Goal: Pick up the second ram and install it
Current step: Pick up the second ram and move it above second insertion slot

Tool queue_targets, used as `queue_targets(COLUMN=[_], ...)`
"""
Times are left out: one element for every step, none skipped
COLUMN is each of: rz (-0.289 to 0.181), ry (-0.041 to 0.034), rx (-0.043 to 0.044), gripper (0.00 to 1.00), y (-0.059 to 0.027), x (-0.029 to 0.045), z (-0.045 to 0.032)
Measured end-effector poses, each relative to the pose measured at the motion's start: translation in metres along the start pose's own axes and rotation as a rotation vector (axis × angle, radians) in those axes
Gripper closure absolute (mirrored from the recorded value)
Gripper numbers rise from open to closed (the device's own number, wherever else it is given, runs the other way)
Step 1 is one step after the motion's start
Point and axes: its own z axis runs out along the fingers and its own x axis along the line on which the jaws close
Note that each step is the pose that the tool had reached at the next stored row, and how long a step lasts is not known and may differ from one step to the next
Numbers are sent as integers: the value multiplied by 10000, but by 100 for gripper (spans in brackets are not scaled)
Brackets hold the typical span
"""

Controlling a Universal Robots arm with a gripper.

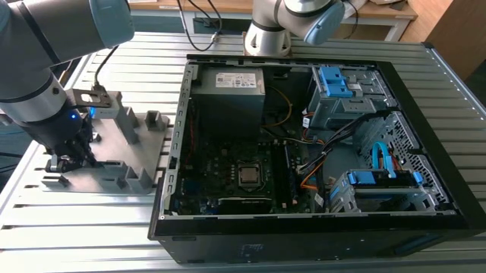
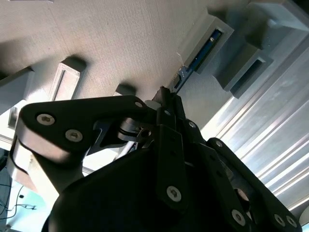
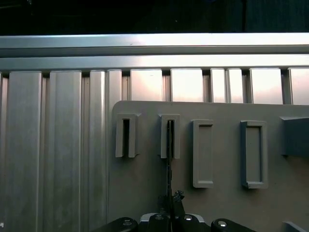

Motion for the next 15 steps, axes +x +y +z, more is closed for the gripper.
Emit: queue_targets(rz=[0,0,0,0,0,0,0,0,0,0,0,-1,0,-1,-1], ry=[0,2,2,1,1,1,1,2,1,1,2,1,1,1,0], rx=[0,-3,-3,-1,-1,-2,-1,-2,-1,-1,-2,-2,-1,-1,-1], gripper=[86,86,86,86,86,86,86,86,86,86,86,86,86,86,86], y=[0,1,1,1,2,3,4,5,5,6,7,8,8,9,9], x=[0,0,0,-1,-1,-2,-3,-4,-4,-5,-5,-6,-7,-7,-8], z=[-4,-12,-21,-32,-48,-67,-85,-104,-121,-139,-156,-172,-187,-202,-218])
